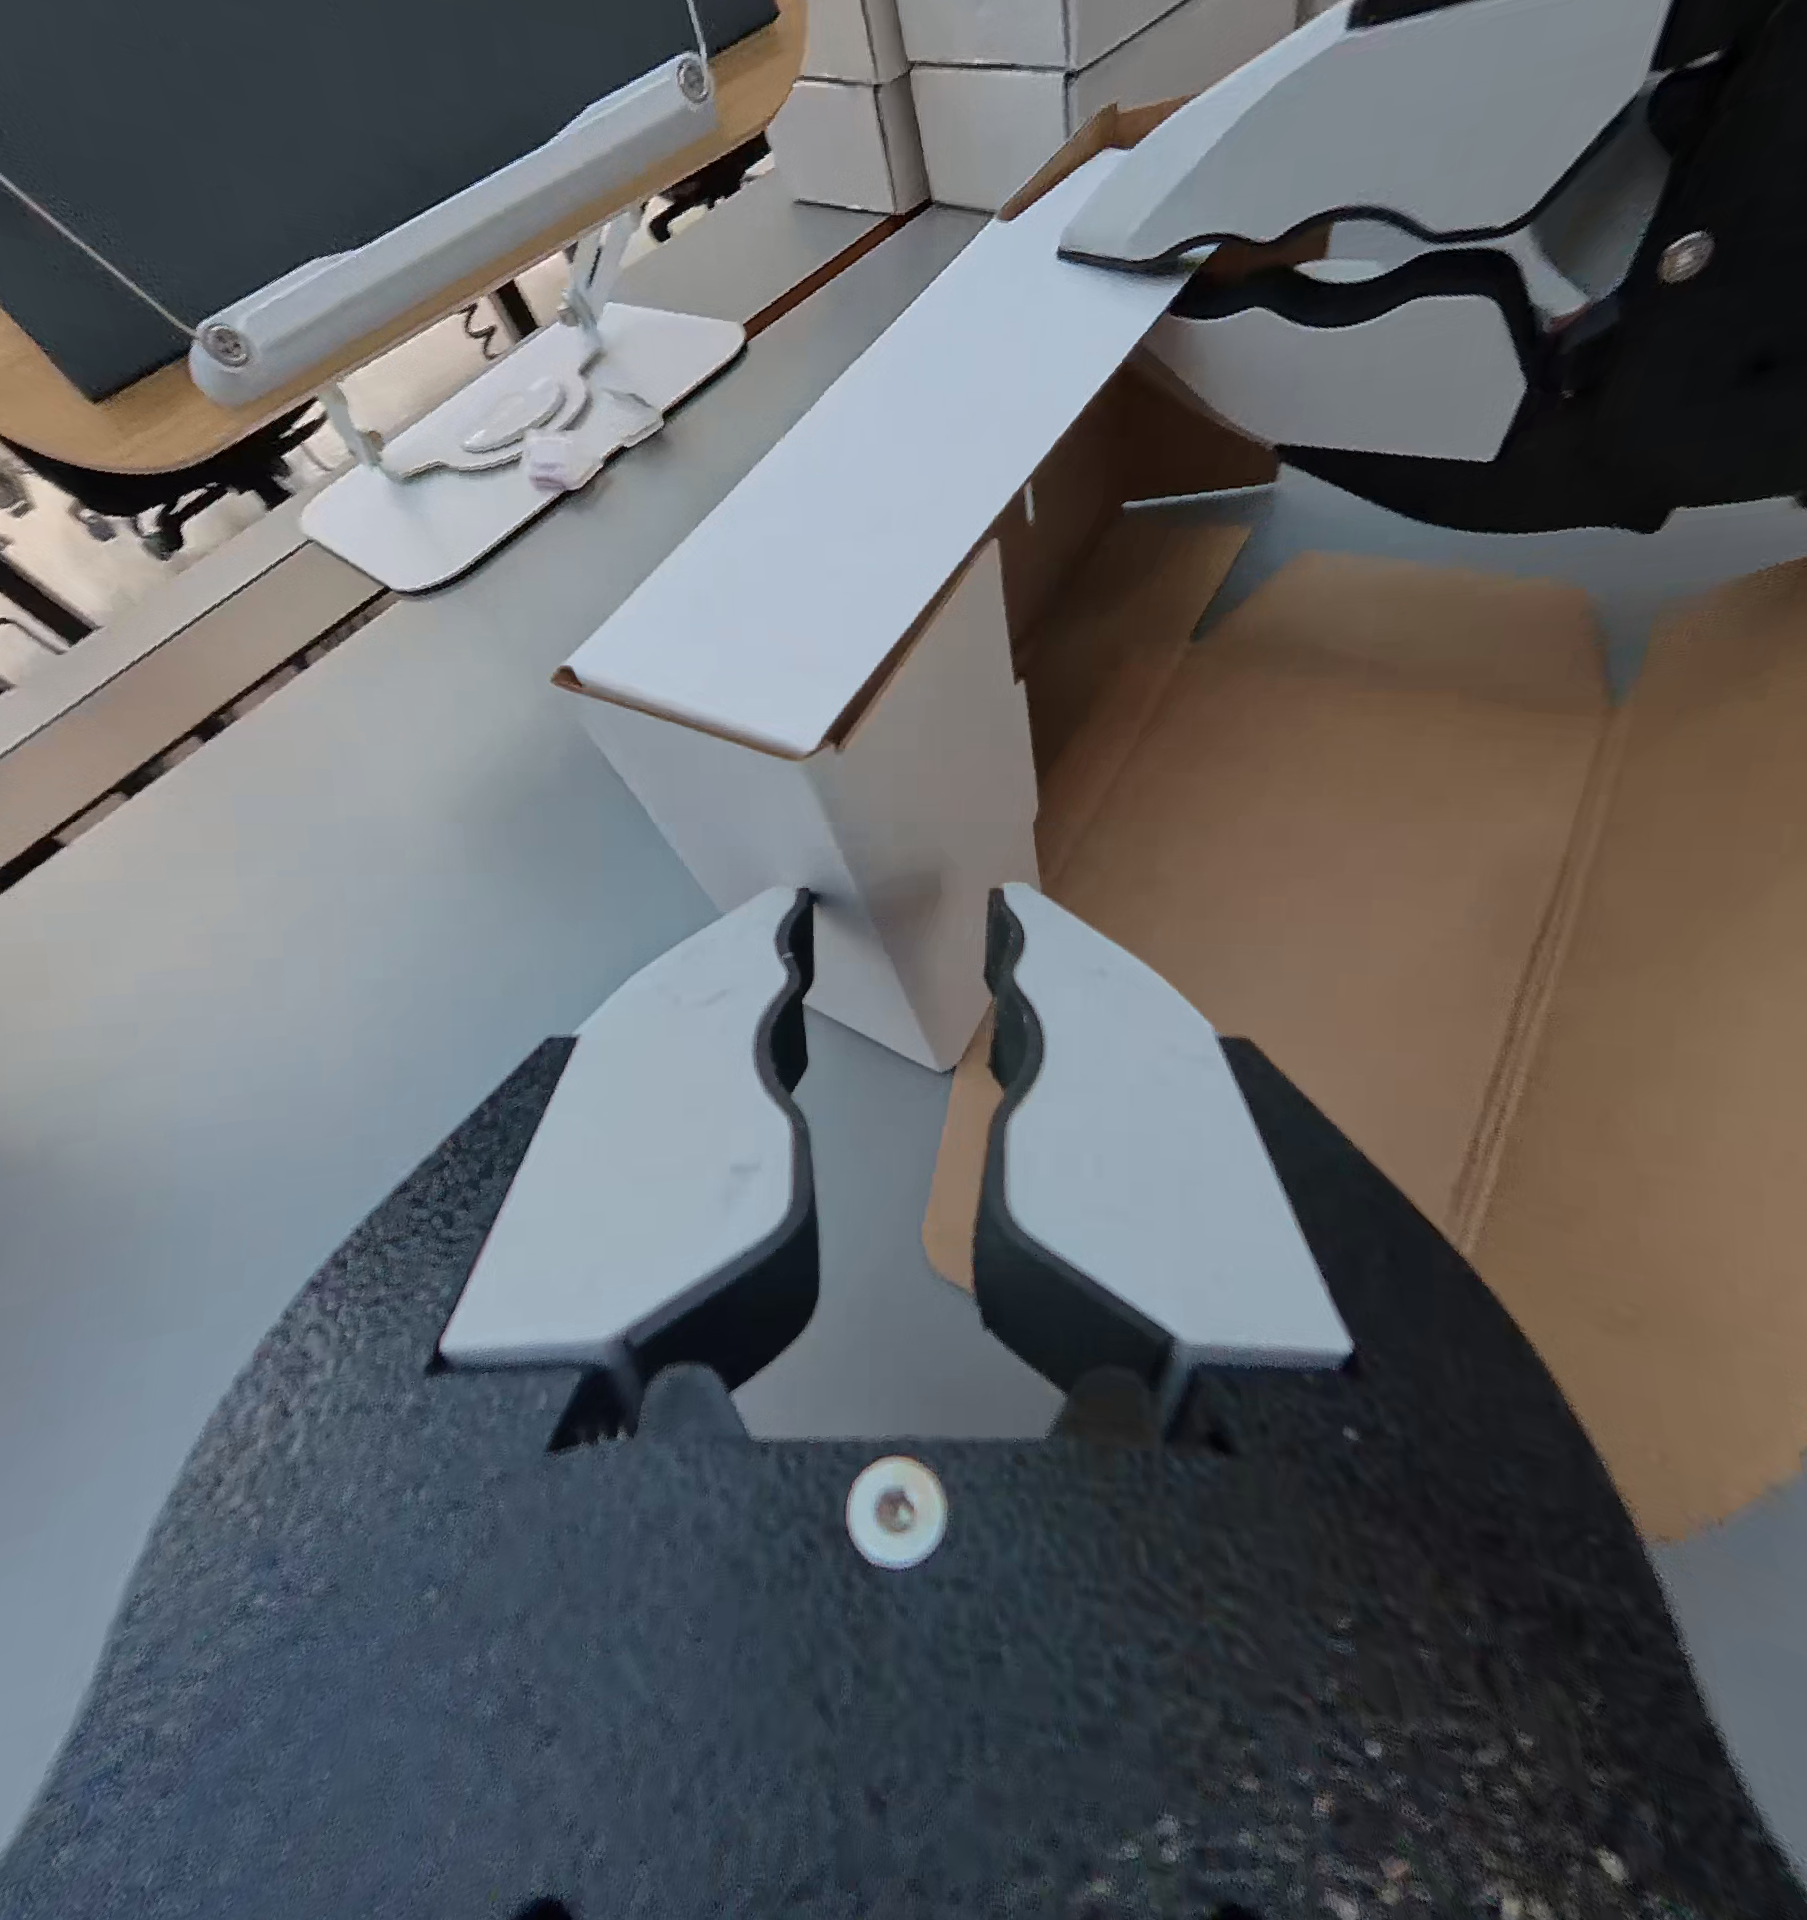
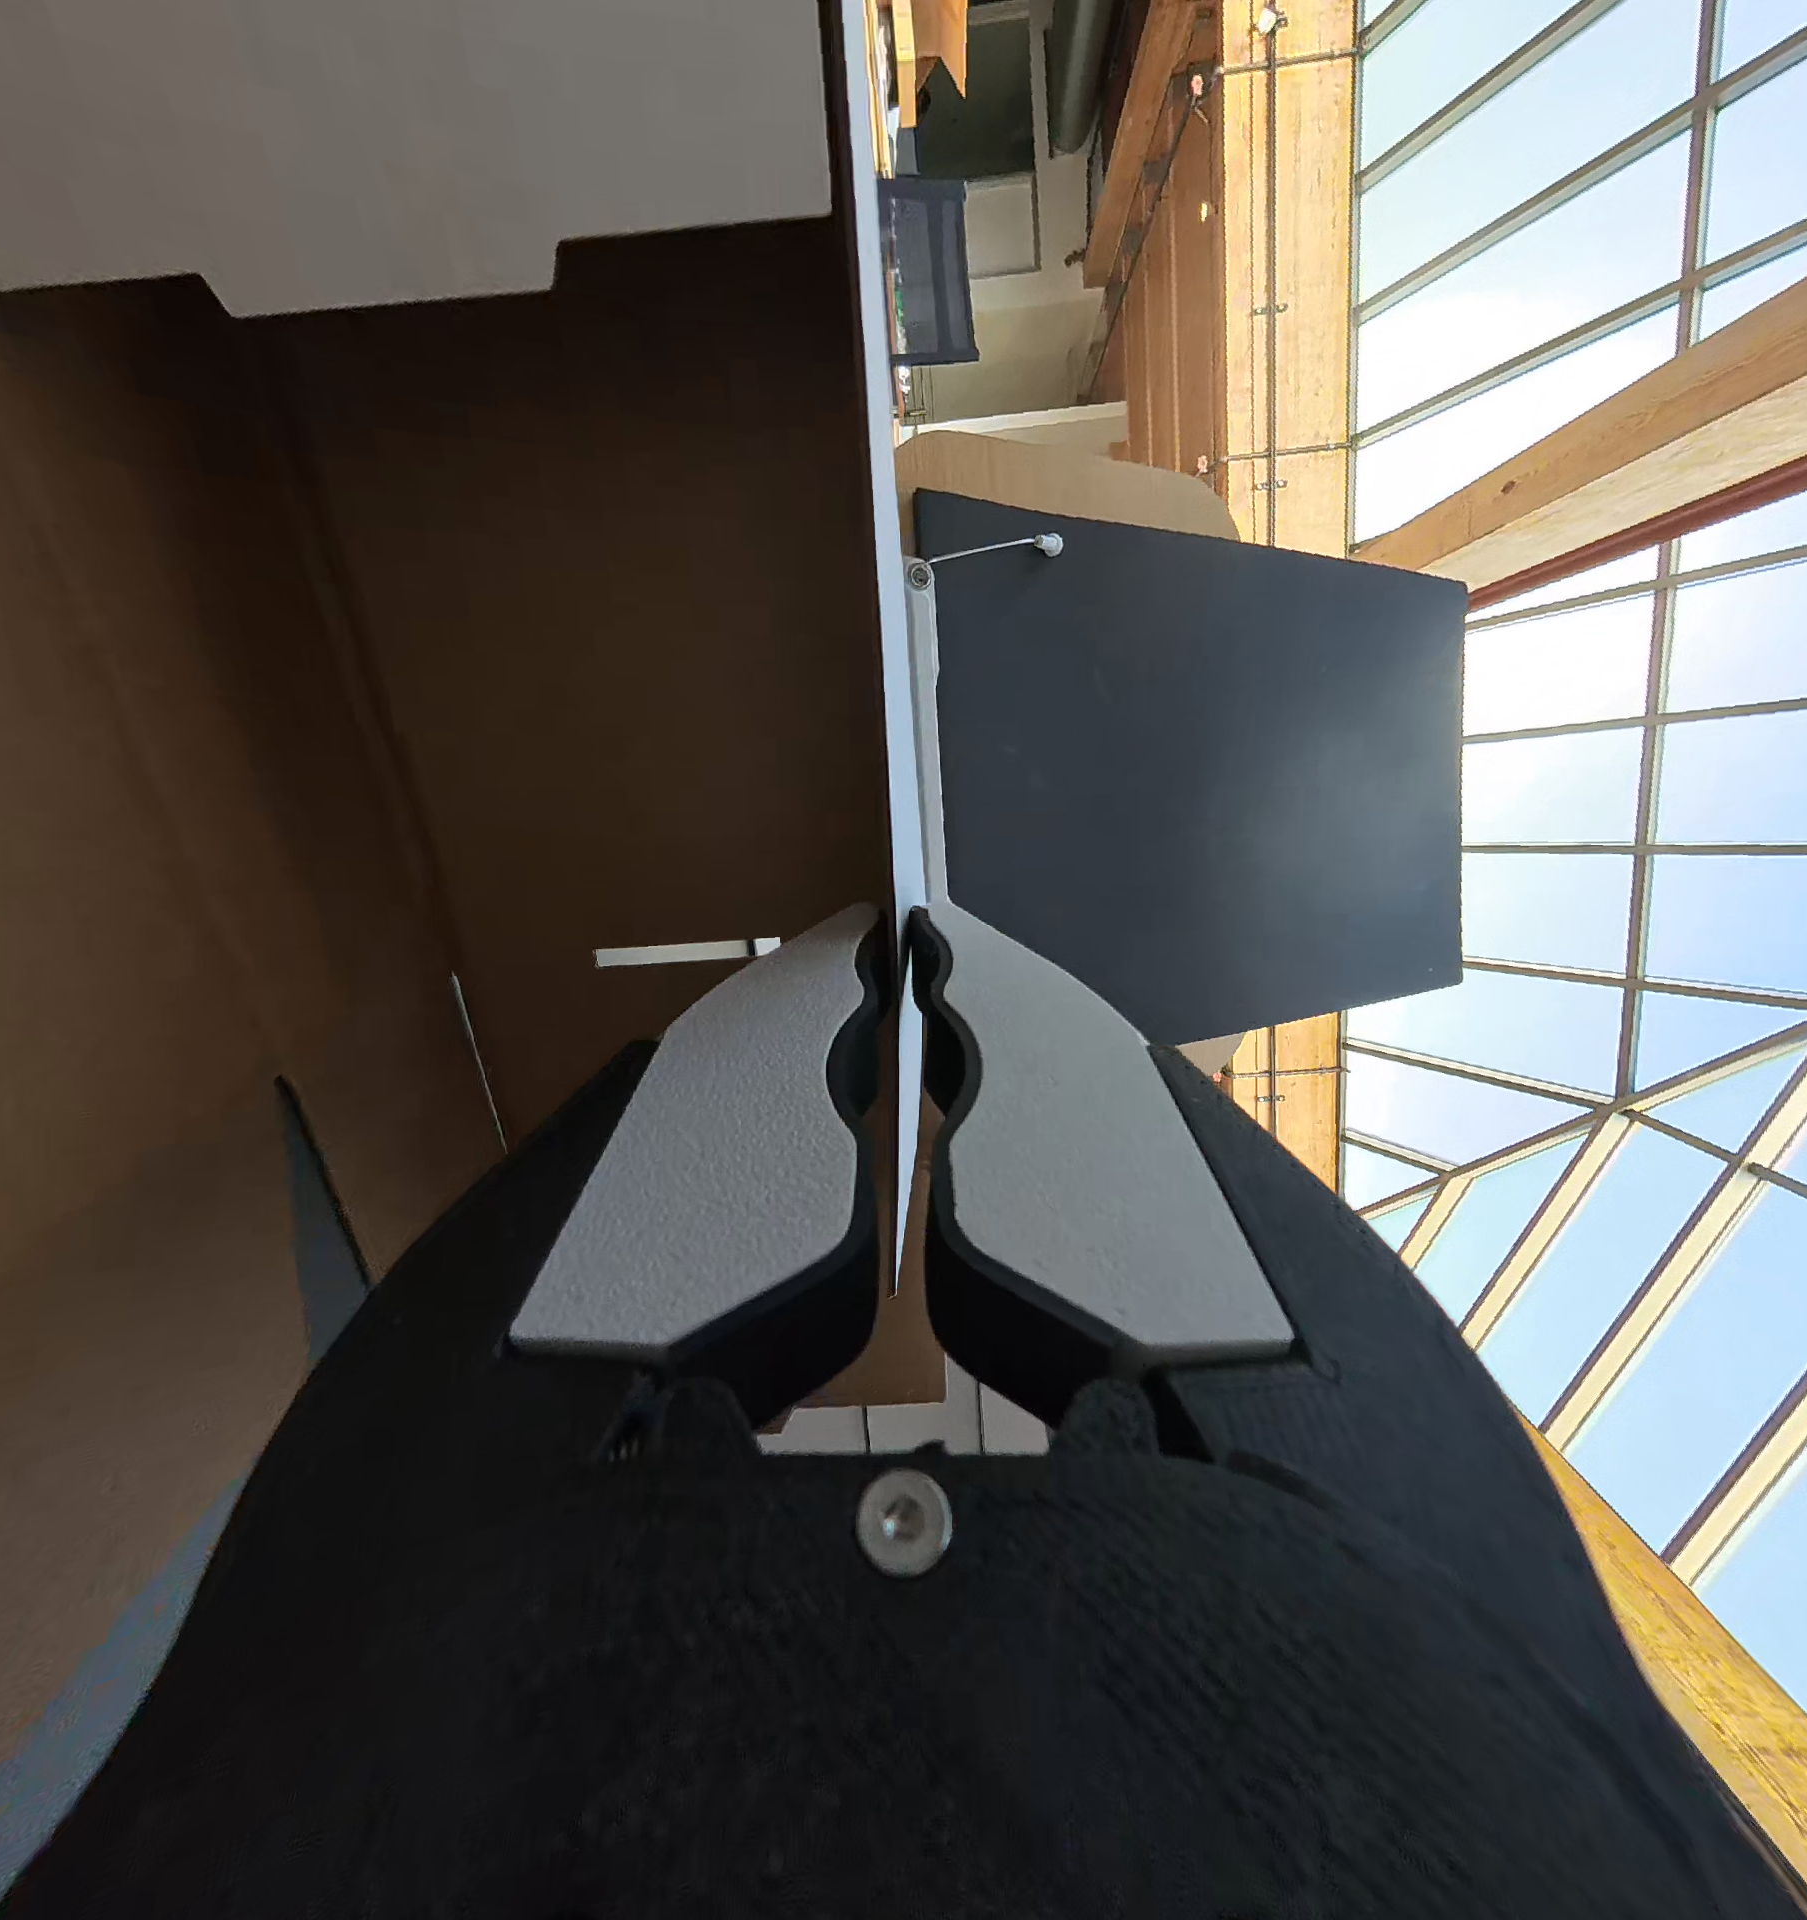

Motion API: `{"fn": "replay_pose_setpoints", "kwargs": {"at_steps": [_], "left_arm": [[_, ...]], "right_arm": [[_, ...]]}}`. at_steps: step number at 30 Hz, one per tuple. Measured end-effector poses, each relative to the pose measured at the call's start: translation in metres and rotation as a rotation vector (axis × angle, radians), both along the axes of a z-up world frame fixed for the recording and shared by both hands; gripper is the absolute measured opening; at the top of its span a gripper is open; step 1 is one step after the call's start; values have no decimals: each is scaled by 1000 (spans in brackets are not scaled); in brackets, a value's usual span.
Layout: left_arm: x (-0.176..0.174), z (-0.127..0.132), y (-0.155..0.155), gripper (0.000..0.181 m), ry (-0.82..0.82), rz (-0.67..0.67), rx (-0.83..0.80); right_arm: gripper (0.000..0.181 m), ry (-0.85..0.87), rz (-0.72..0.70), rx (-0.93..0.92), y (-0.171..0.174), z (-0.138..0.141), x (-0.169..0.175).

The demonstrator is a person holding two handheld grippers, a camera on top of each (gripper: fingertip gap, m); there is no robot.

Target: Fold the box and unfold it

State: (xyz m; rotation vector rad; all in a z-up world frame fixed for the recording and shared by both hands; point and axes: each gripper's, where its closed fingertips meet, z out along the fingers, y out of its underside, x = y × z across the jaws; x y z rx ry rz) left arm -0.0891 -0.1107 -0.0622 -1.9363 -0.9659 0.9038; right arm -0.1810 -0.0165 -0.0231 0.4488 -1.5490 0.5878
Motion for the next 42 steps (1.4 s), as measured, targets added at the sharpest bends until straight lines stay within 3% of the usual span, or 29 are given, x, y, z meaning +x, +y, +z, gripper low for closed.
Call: {"fn": "replay_pose_setpoints", "kwargs": {"at_steps": [1,4,7,14,22,30,35,37,42], "left_arm": [[-4,-2,-4,31,2,52,-54],[-17,-2,-17,25,26,193,-141],[-32,-3,-27,25,-4,281,-70],[-67,-5,-33,26,-114,289,2],[-94,-8,-37,20,-167,443,133],[-115,-5,-36,20,-19,414,209],[-121,-6,-37,15,-17,394,262],[-120,-7,-42,7,-23,423,277],[-120,-7,-45,5,-10,472,250]], "right_arm": [[3,0,6,15,0,0,1],[3,-20,42,29,-2,1,4],[3,-45,74,39,-3,2,5],[3,-126,93,13,-6,2,-4],[4,-191,126,-43,-7,2,-7],[4,-215,139,-73,-7,2,-7],[5,-210,134,-72,-7,2,-6],[5,-196,130,-67,-9,2,-4],[5,-158,114,-55,-10,3,-3]]}}
